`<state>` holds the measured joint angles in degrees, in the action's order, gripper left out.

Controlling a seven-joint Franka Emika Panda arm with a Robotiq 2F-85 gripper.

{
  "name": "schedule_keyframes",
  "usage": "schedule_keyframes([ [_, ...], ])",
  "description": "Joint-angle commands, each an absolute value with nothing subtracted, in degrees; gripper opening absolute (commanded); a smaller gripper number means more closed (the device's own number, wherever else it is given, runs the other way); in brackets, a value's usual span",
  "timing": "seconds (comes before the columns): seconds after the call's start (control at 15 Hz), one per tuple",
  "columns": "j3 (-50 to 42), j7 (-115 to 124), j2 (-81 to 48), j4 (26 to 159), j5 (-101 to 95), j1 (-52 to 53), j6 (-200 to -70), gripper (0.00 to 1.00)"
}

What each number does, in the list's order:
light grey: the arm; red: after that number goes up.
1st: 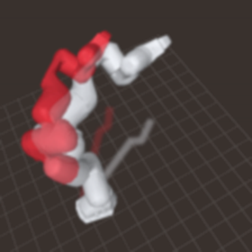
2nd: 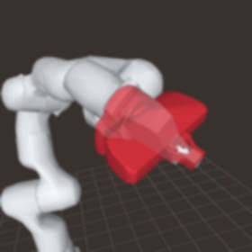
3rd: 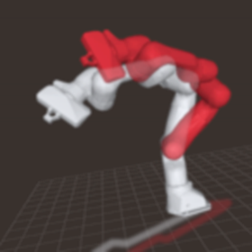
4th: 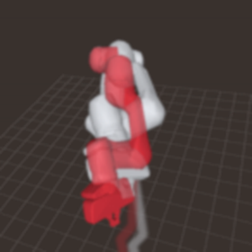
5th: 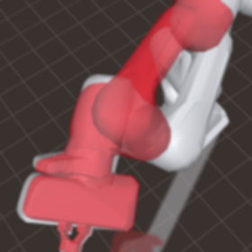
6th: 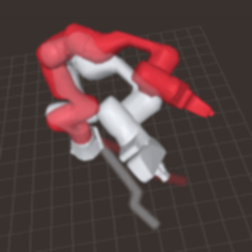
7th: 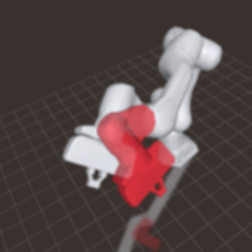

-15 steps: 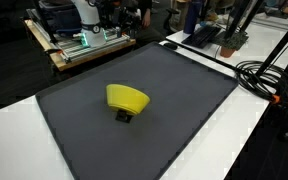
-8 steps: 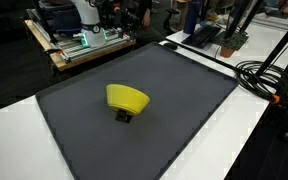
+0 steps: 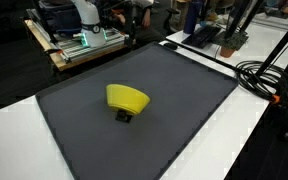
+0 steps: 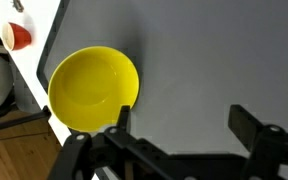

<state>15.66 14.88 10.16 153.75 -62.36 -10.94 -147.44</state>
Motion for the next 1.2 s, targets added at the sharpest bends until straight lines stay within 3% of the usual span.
schedule_keyframes([
  [0.0,16.45,16.87,5.73,150.59,-76.79,-12.94,-144.68,1.00],
  [0.53,4.74,21.19,2.00,149.94,-109.97,-4.50,-141.64,1.00],
  [1.13,2.58,16.97,0.45,151.28,-108.94,-1.79,-141.87,1.00],
])
